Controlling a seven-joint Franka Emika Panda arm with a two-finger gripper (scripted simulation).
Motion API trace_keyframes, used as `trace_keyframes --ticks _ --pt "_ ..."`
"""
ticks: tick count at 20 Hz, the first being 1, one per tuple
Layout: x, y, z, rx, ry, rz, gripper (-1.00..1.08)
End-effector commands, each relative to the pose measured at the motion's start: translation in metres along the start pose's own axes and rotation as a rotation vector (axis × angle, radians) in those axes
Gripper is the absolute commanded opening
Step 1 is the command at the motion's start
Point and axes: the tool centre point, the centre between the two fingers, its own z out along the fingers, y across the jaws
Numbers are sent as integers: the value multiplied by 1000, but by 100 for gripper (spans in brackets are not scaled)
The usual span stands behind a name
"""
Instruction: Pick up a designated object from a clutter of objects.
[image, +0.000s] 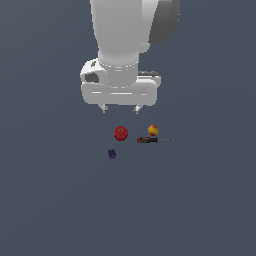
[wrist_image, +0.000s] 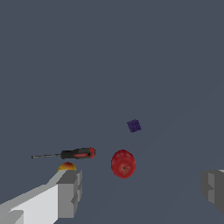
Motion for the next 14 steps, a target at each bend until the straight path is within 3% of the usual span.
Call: trace_keyframes --ticks 1,14 --pt "0 0 0 0 0 0 100" --pt "5 2 -13 11 22 -10 100"
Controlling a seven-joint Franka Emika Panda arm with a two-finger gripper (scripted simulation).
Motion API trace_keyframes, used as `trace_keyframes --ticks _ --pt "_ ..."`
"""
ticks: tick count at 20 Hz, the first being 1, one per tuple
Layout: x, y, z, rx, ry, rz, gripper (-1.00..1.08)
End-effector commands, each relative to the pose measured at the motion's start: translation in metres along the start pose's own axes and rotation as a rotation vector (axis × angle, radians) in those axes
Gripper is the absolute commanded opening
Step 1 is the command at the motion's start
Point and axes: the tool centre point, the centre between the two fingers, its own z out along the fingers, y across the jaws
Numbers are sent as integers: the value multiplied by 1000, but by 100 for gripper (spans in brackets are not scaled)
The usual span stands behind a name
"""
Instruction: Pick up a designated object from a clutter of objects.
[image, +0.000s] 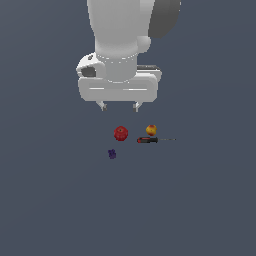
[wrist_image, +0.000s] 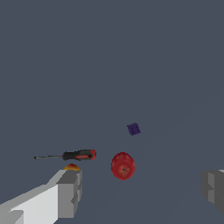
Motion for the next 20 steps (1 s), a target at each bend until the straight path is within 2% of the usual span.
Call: trace_keyframes --ticks 1,10,20 --pt "-1 0 3 0 -1 5 100" --pt "-8 3 42 2 -4 83 100" --pt "-39 8 126 5 -10 262 100"
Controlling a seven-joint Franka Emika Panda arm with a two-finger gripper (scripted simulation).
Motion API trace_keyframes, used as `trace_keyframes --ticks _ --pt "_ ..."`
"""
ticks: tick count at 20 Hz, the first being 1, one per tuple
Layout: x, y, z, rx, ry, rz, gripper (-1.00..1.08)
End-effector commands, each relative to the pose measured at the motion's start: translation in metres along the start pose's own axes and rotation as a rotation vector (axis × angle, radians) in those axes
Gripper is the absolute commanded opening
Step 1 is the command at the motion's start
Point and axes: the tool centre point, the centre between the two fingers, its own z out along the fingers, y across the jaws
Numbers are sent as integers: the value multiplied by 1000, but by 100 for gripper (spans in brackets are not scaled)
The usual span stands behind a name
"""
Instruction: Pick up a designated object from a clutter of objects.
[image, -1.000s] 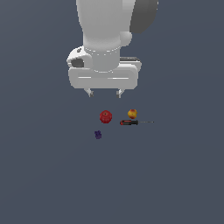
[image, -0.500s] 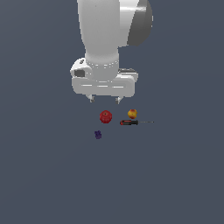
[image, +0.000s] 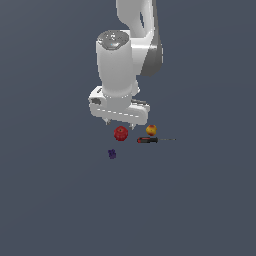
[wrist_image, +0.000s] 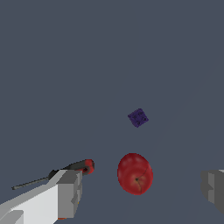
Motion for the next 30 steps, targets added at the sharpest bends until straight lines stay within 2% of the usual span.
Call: trace_keyframes --ticks 1,8,16,22,30 --pt "-10 4 23 0 -2 52 100" --pt "-44 16 78 -1 -6 191 100" --pt "-75 26 114 -4 -8 293 100" --pt "-85 29 124 -5 -9 325 100" --pt "-85 29 130 -5 -10 324 100"
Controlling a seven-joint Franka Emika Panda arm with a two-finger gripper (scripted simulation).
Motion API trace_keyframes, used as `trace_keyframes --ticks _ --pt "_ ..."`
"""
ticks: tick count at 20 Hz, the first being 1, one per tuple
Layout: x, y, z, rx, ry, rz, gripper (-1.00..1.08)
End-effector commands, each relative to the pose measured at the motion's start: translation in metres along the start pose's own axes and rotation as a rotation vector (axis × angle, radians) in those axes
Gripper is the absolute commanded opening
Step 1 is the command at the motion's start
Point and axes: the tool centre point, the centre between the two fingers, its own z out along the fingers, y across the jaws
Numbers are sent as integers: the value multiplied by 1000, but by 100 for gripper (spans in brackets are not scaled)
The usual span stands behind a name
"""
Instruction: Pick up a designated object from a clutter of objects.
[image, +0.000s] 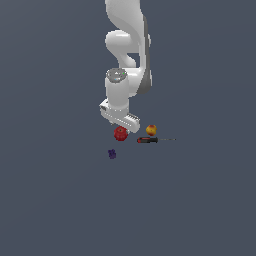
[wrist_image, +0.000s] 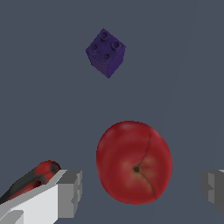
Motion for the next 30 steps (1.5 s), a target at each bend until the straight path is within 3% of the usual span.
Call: trace_keyframes --ticks 1,15,16,30 --pt "0 0 5 0 0 1 100" --pt "-1 1 44 0 0 3 100" --pt "-1 1 44 0 0 3 -100" --pt "-1 1 40 1 1 2 -100"
